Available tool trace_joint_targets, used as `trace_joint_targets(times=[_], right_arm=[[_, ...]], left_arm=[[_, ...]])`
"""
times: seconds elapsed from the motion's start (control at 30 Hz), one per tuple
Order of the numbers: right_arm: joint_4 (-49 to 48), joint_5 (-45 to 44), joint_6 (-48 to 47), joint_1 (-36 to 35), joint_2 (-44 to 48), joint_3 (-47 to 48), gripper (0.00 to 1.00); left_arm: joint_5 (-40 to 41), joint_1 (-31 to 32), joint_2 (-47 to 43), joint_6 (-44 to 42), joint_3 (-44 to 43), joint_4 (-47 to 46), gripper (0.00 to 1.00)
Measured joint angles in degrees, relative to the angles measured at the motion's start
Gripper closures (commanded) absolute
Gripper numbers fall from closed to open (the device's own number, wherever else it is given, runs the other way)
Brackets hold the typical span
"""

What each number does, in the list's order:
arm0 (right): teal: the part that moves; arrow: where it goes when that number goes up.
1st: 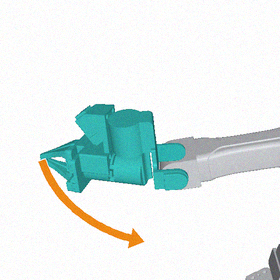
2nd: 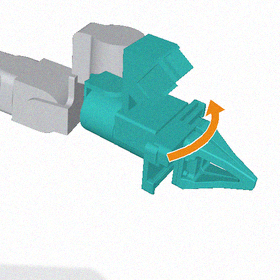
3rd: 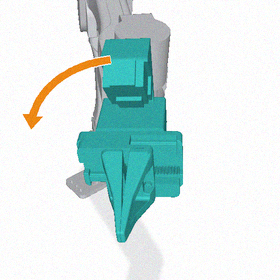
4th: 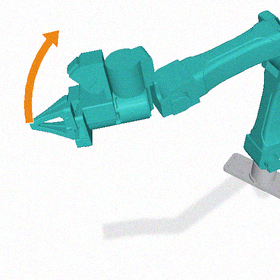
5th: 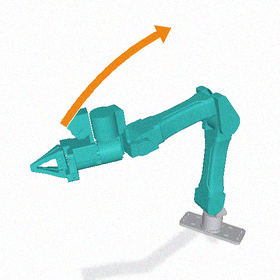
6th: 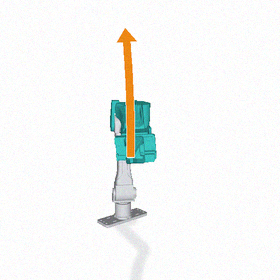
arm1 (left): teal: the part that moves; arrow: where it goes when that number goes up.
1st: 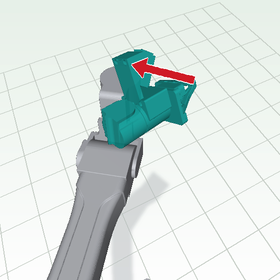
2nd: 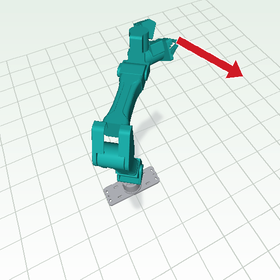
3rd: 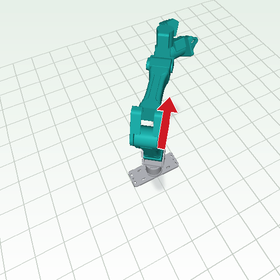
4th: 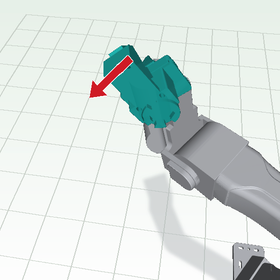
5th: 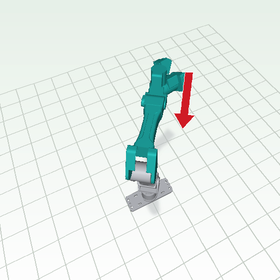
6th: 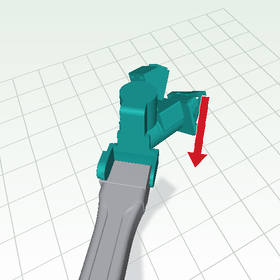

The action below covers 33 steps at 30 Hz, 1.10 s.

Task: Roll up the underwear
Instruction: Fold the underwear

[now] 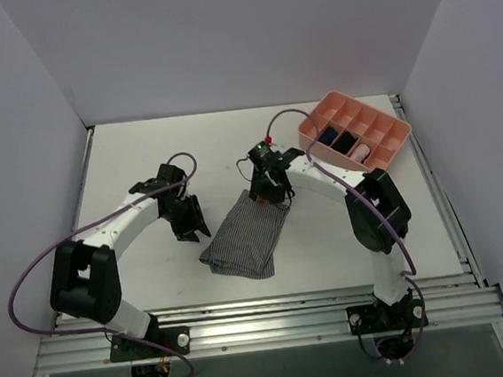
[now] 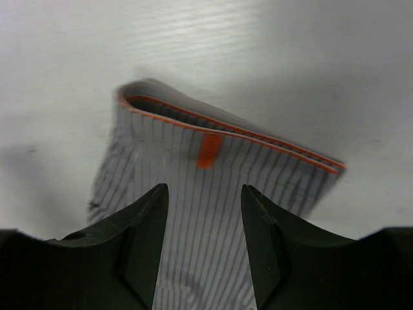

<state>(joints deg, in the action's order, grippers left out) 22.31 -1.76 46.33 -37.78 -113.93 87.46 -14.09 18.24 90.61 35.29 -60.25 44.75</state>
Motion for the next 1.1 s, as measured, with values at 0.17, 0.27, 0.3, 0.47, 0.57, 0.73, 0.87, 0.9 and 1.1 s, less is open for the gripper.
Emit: trace_joint_targets(times=[0.17,0.27,0.3,0.47,0.57,0.73,0.87,0.9,1.1], right_arm=[[0.22,-0.76,0.57,4.42,5.66,-12.28,0.52],[-0.22,-1.55,0.83,6.1,9.79,-18.23,0.52],[-0.28,-1.6,0.87,6.1,10.95,-19.56,0.52],[-4.17,-0.94,0.5,6.25,13.22,-23.17,0.52],[-6.38,-0.2,0.09,6.32,13.16,-23.85,0.52],[-9.73,0.61,-0.09,6.36,11.76,-23.85,0.55],[-11.28,1.01,-0.07,6.43,9.14,-23.87,0.62],[-11.8,1.14,-0.07,6.54,9.11,-23.82,0.65],[-13.38,1.79,-0.2,7.04,8.9,-24.46,0.87]], left_arm=[[3.15,8.57,-4.79,1.05,-1.92,-0.44,0.52],[5.73,16.63,-5.49,2.75,-2.64,-2.19,0.52],[6.27,18.8,-5.27,3.3,-2.64,-2.56,0.52],[9.51,25.03,-1.9,5.01,-2.93,-2.99,0.52],[11.74,27.26,0.39,5.51,-3.54,-3.06,0.52],[14.97,30.67,2.1,6.1,-5.29,-4.04,0.51],[17.29,34.4,4.63,6.23,-7.98,-5.57,0.51],[17.79,35.36,5.22,6.25,-8.33,-5.86,0.51],[20.2,40.74,6.49,6.67,-8.33,-6.69,0.51]])
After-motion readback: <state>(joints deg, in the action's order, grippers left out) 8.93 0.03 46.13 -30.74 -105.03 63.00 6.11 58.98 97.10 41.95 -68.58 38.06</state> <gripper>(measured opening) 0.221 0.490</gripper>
